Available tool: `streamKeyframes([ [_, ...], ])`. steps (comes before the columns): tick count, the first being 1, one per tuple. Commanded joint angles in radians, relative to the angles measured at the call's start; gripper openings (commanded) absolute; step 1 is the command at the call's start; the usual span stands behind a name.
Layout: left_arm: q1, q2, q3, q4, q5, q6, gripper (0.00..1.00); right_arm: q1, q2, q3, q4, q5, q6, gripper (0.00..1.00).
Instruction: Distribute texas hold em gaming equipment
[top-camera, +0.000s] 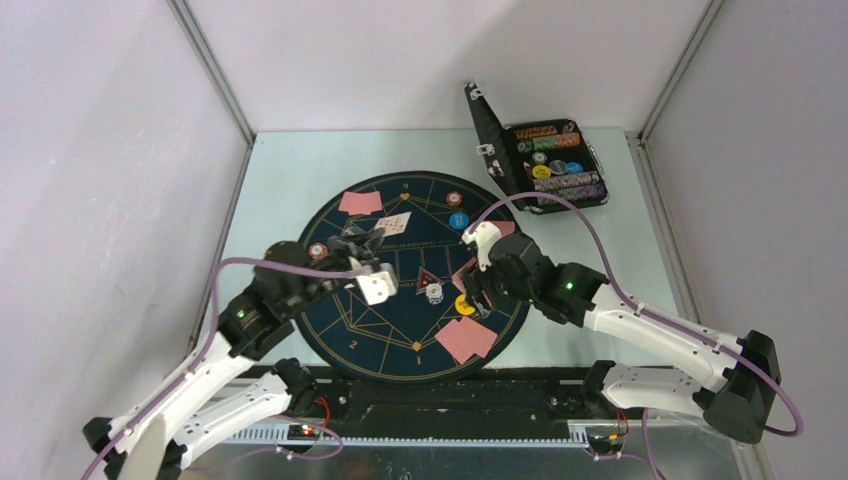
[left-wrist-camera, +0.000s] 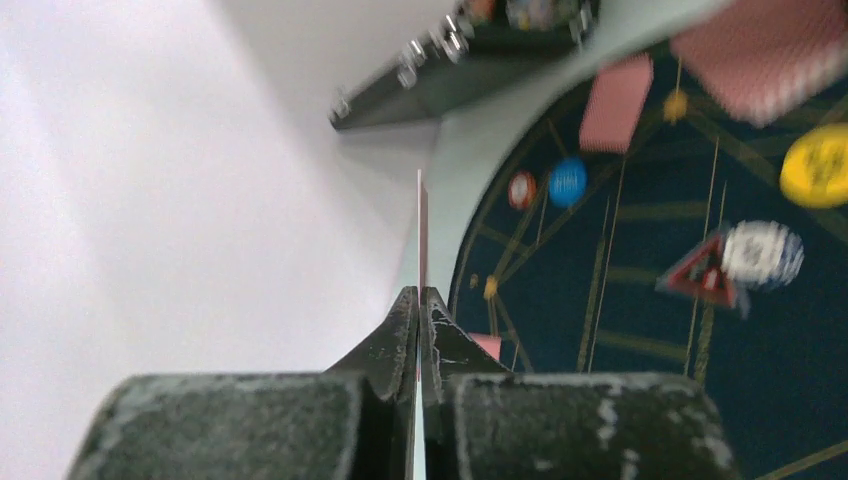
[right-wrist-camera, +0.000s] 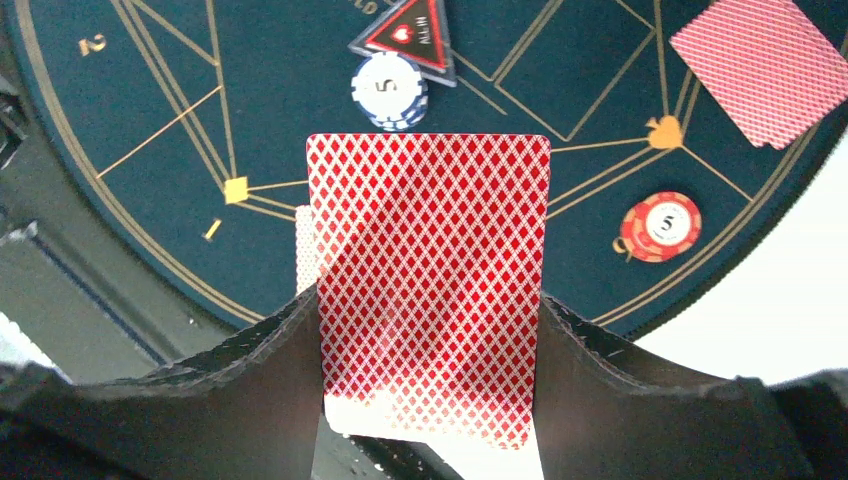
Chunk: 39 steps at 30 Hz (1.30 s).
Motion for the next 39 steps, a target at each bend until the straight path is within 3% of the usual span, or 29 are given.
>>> streamKeyframes([
  [1, 0.035, 0.13, -0.003, -0.146, -0.095, 0.381, 0.0, -0.031, 0.019, 0.054, 0.037, 0.066, 0.039, 0.0],
  [6, 0.171, 0.227, -0.081, -0.114, 0.013, 0.512, 0.0, -0.07, 0.065, 0.086, 0.02, 0.069, 0.056, 0.0],
  [13, 0.216, 0.364, -0.194, -0.049, 0.099, 0.595, 0.0, -0.091, 0.156, 0.168, -0.019, 0.082, 0.079, 0.0],
  [20, 0.246, 0.526, -0.289, 0.201, 0.084, 0.535, 0.0, -0.094, 0.296, 0.291, -0.043, 0.07, 0.076, 0.0],
  [28, 0.288, 0.651, -0.322, 0.31, 0.125, 0.51, 0.0, -0.091, 0.42, 0.411, -0.081, 0.05, 0.066, 0.0],
  [30, 0.293, 0.656, -0.326, 0.303, 0.153, 0.511, 0.03, -0.09, 0.433, 0.425, -0.085, 0.05, 0.061, 0.0],
  [33, 0.294, 0.669, -0.309, 0.262, 0.156, 0.505, 0.18, -0.091, 0.445, 0.438, -0.089, 0.049, 0.059, 0.0],
  [39, 0.294, 0.69, -0.296, 0.19, 0.124, 0.5, 0.3, -0.091, 0.442, 0.442, -0.102, 0.064, 0.055, 0.0],
])
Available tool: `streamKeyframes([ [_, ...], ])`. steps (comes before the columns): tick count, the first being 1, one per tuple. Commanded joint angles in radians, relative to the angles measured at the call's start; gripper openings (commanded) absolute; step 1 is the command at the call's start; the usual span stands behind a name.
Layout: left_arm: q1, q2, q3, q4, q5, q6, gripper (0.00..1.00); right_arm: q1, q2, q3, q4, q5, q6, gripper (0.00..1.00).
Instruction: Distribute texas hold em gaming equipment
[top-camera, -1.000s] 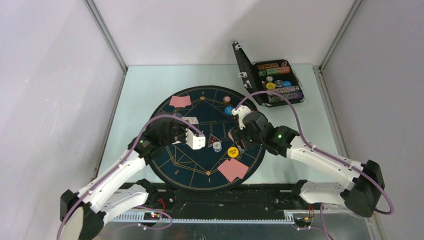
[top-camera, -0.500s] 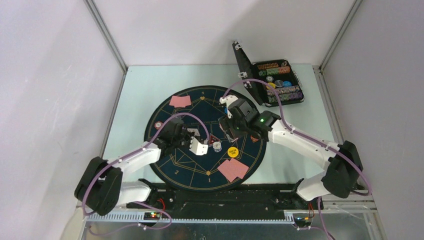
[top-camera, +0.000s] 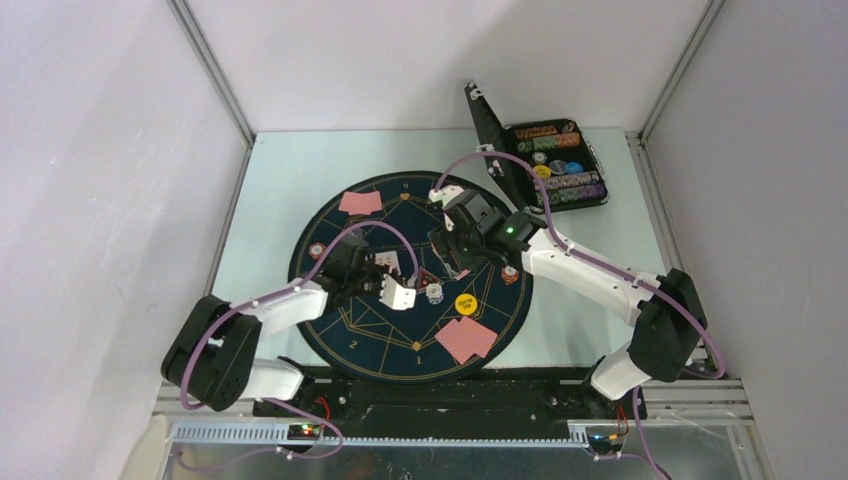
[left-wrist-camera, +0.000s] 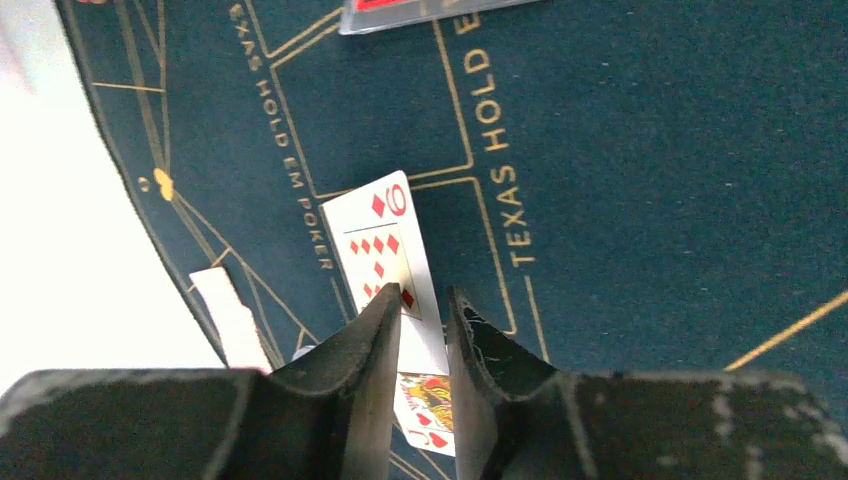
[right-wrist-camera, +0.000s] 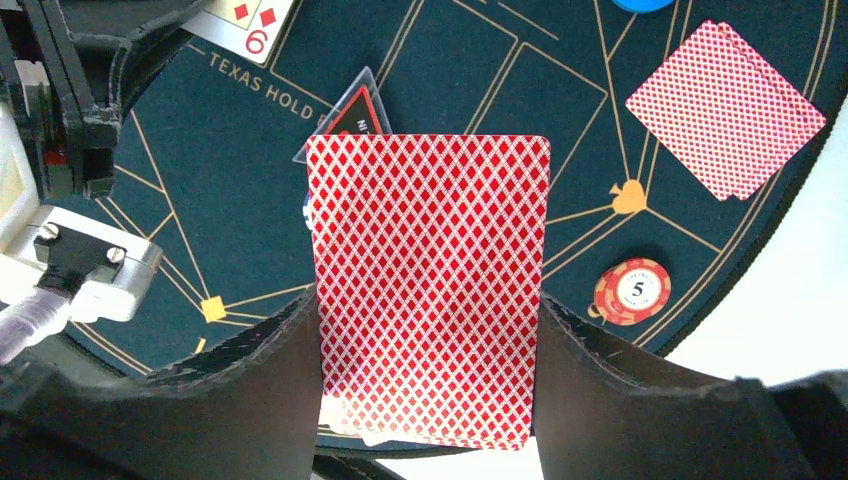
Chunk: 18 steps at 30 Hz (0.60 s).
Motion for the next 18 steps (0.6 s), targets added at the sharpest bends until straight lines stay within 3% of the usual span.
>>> streamKeyframes([
  [1, 0.004, 0.007, 0.023, -0.043, 0.012, -0.018, 0.31, -0.001, -0.002, 0.053, -0.001, 0.016, -0.008, 0.0],
  [7, 0.004, -0.002, 0.072, -0.127, -0.003, -0.025, 0.49, -0.002, 0.004, 0.052, -0.005, 0.016, -0.013, 0.0],
  [8, 0.005, -0.012, 0.085, -0.158, -0.009, -0.052, 0.57, -0.002, 0.004, 0.052, -0.006, 0.017, -0.014, 0.0],
  [9, 0.005, -0.019, 0.12, -0.181, -0.007, -0.068, 0.83, 0.0, 0.005, 0.051, -0.007, 0.019, -0.019, 0.0],
  [11, 0.006, -0.042, 0.185, -0.323, 0.003, -0.107, 0.98, 0.0, 0.0, 0.046, -0.005, 0.022, -0.029, 0.0],
  [18, 0.008, -0.202, 0.381, -0.495, 0.083, -0.204, 1.0, 0.001, -0.066, -0.021, 0.008, 0.033, -0.045, 0.0],
])
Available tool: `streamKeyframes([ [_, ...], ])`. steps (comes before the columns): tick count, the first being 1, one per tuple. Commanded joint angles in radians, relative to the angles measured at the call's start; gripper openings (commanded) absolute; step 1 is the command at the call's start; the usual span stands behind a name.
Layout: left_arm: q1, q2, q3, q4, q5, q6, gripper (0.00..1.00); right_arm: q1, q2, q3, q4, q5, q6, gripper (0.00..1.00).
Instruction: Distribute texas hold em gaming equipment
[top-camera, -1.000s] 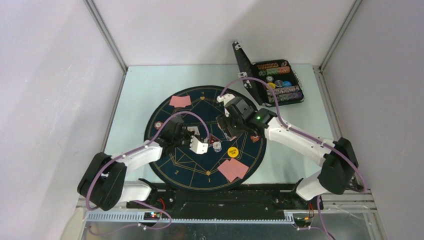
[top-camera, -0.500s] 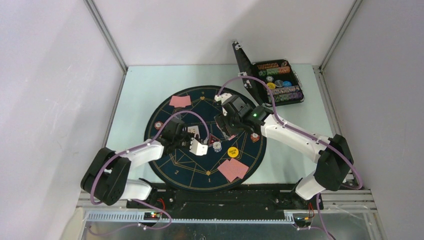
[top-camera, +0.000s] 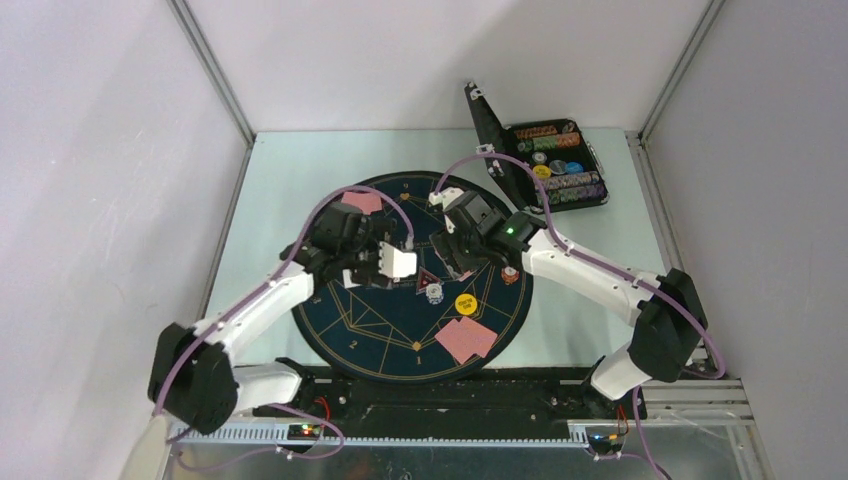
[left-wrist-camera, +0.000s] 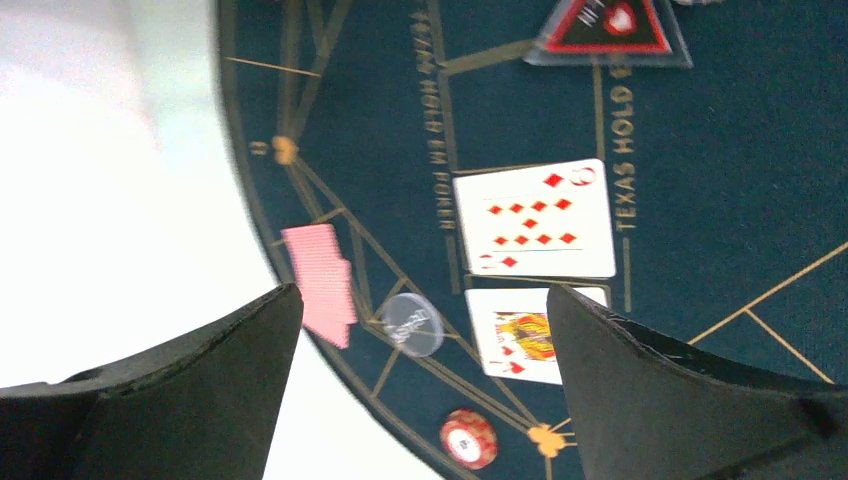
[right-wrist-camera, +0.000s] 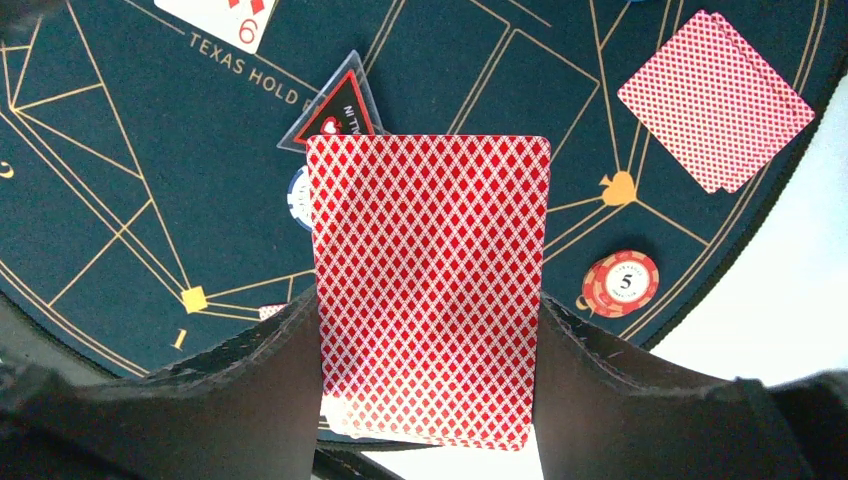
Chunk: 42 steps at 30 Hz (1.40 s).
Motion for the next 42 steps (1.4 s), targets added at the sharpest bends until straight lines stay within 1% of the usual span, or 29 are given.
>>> streamKeyframes([
  [1, 0.006, -0.163, 0.123, -0.119, 0.106, -0.093, 1.0, 0.002, -0.08, -0.029, 0.031, 0.03, -0.023, 0.0],
  [2, 0.006, -0.187, 0.13, -0.104, 0.118, -0.113, 1.0, 0.002, -0.108, -0.053, 0.03, 0.032, -0.024, 0.0],
  [4, 0.009, -0.263, 0.126, 0.02, 0.137, -0.228, 1.0, 0.001, -0.165, -0.101, 0.035, 0.031, -0.023, 0.0],
  [5, 0.015, -0.313, 0.099, 0.164, 0.135, -0.347, 1.0, 0.003, -0.185, -0.118, 0.039, 0.03, -0.021, 0.0],
  [6, 0.018, -0.337, 0.081, 0.24, 0.128, -0.413, 1.0, 0.007, -0.223, -0.152, 0.04, 0.033, -0.016, 0.0],
  [7, 0.02, -0.376, 0.039, 0.41, 0.102, -0.56, 1.0, 0.01, -0.241, -0.168, 0.04, 0.043, -0.012, 0.0],
  [8, 0.021, -0.394, 0.022, 0.49, 0.071, -0.629, 1.0, 0.014, -0.273, -0.198, 0.038, 0.043, -0.004, 0.0],
  [10, 0.021, -0.437, -0.023, 0.722, 0.013, -0.946, 1.0, 0.022, -0.313, -0.234, 0.03, 0.034, 0.005, 0.0],
  [11, 0.021, -0.46, -0.025, 0.755, -0.011, -1.029, 1.0, 0.025, -0.337, -0.256, 0.027, 0.023, 0.007, 0.0],
  [12, 0.021, -0.47, -0.024, 0.785, -0.06, -1.197, 1.0, 0.033, -0.348, -0.267, 0.026, 0.018, 0.007, 0.0],
  [13, 0.021, -0.49, -0.025, 0.788, -0.083, -1.28, 1.0, 0.037, -0.373, -0.286, 0.028, 0.013, 0.009, 0.0],
  [14, 0.021, -0.509, -0.032, 0.781, -0.121, -1.422, 1.0, 0.047, -0.384, -0.297, 0.032, 0.008, 0.012, 0.0],
  [15, 0.021, -0.518, -0.039, 0.773, -0.136, -1.493, 1.0, 0.053, -0.413, -0.319, 0.042, -0.012, 0.013, 0.0],
  [16, 0.021, -0.532, -0.065, 0.768, -0.149, -1.618, 1.0, 0.056, -0.426, -0.33, 0.051, -0.026, 0.013, 0.0],
  [17, 0.021, -0.537, -0.081, 0.768, -0.149, -1.674, 1.0, 0.061, -0.452, -0.35, 0.068, -0.057, 0.007, 0.0],
  [18, 0.021, -0.539, -0.116, 0.764, -0.132, -1.776, 1.0, 0.064, -0.463, -0.357, 0.075, -0.07, 0.003, 0.0],
  [19, 0.021, -0.537, -0.132, 0.76, -0.115, -1.818, 1.0, 0.072, -0.48, -0.369, 0.085, -0.084, -0.007, 0.0],
  [20, 0.021, -0.527, -0.161, 0.749, -0.063, -1.893, 1.0, 0.076, -0.486, -0.373, 0.087, -0.082, -0.013, 0.0],
  [21, 0.021, -0.52, -0.172, 0.739, -0.03, -1.924, 1.0, 0.084, -0.493, -0.377, 0.088, -0.079, -0.019, 0.0],
  [22, 0.02, -0.498, -0.199, 0.74, 0.041, -1.981, 1.0, 0.087, -0.495, -0.377, 0.088, -0.076, -0.022, 0.0],
  [23, 0.02, -0.484, -0.213, 0.747, 0.094, -2.007, 1.0, 0.092, -0.497, -0.378, 0.09, -0.076, -0.028, 0.0],
  [25, 0.016, -0.439, -0.246, 0.769, 0.269, -2.066, 1.0, 0.101, -0.497, -0.377, 0.095, -0.086, -0.044, 0.0],
  [27, -0.011, -0.403, -0.272, 0.774, 0.319, -2.095, 1.0, 0.107, -0.496, -0.377, 0.103, -0.098, -0.059, 0.0],
  [28, -0.043, -0.387, -0.276, 0.759, 0.319, -2.082, 1.0, 0.108, -0.497, -0.377, 0.109, -0.101, -0.063, 0.0],
  [31, -0.123, -0.363, -0.247, 0.639, 0.281, -2.005, 1.0, 0.11, -0.496, -0.377, 0.118, -0.138, -0.074, 0.0],
  [35, -0.193, -0.317, -0.22, 0.602, 0.245, -1.964, 1.0, 0.11, -0.488, -0.377, 0.127, -0.153, -0.078, 0.0],
  [39, -0.213, -0.216, -0.155, 0.519, 0.247, -1.92, 1.0, 0.11, -0.485, -0.377, 0.139, -0.176, -0.082, 0.0],
  [42, -0.235, -0.146, -0.118, 0.499, 0.275, -1.901, 1.0, 0.112, -0.49, -0.377, 0.136, -0.185, -0.082, 0.0],
])
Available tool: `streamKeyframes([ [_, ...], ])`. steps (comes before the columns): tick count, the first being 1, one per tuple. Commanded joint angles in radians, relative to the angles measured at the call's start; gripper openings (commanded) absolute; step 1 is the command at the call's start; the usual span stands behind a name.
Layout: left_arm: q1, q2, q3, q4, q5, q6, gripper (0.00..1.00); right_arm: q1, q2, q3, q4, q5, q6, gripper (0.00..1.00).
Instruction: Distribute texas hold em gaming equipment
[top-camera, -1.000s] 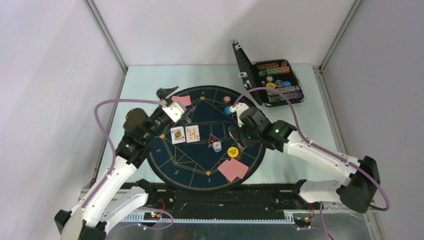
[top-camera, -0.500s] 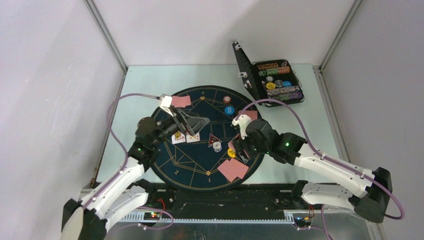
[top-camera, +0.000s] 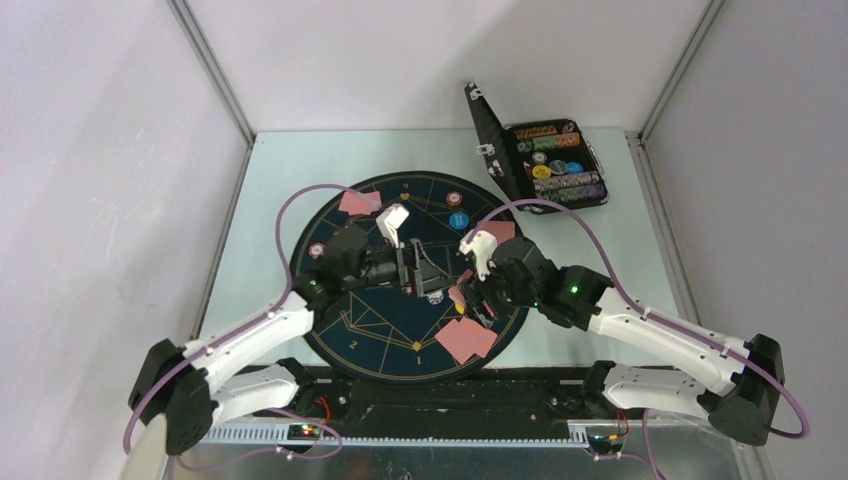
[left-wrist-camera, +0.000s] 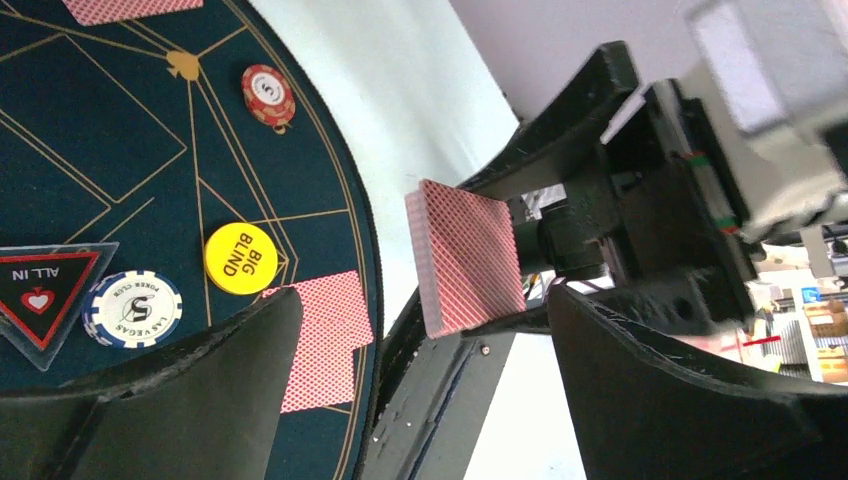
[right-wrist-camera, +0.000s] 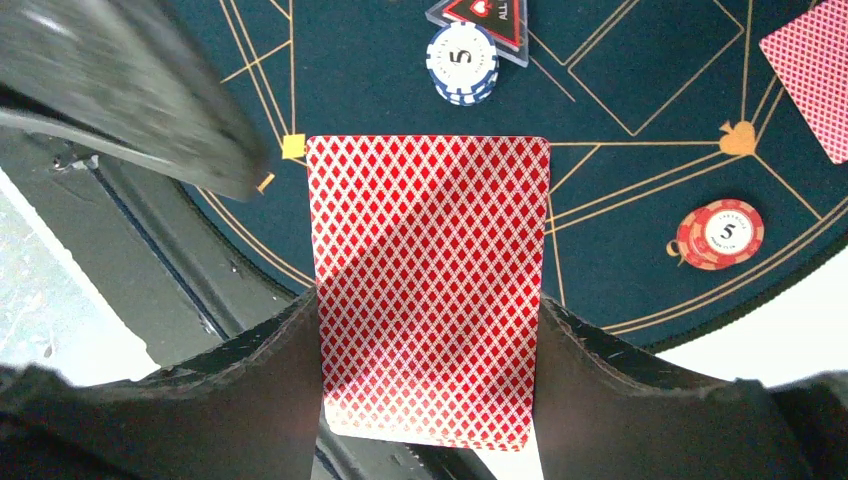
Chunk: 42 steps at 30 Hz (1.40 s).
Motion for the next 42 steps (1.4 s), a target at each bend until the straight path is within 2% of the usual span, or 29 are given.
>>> streamKeyframes([
  [1, -0.039, 0.103, 0.085, -0.057, 0.039, 0.064, 1.0, 0.008, -0.016, 0.006, 0.056, -0.029, -0.017, 0.0],
  [7, -0.085, 0.239, 0.144, 0.005, 0.082, 0.034, 1.0, 0.012, -0.015, 0.006, 0.059, -0.025, -0.02, 0.0],
  [13, -0.104, 0.309, 0.167, 0.032, 0.123, 0.015, 1.0, 0.014, -0.021, 0.006, 0.051, -0.016, -0.019, 0.0],
  [19, -0.104, 0.315, 0.171, -0.053, 0.087, 0.056, 1.0, 0.016, -0.026, 0.006, 0.053, -0.012, -0.019, 0.0],
  [24, -0.102, 0.284, 0.178, -0.123, 0.041, 0.092, 0.96, 0.018, -0.038, 0.006, 0.051, -0.002, -0.018, 0.0],
  [33, -0.103, 0.223, 0.21, -0.289, -0.069, 0.173, 0.75, 0.026, -0.059, 0.006, 0.05, 0.005, -0.018, 0.0],
  [40, -0.103, 0.19, 0.229, -0.316, -0.087, 0.192, 0.63, 0.027, -0.059, 0.006, 0.05, 0.01, -0.018, 0.0],
  [42, -0.103, 0.175, 0.237, -0.322, -0.102, 0.196, 0.54, 0.027, -0.058, 0.006, 0.05, 0.011, -0.02, 0.0],
])
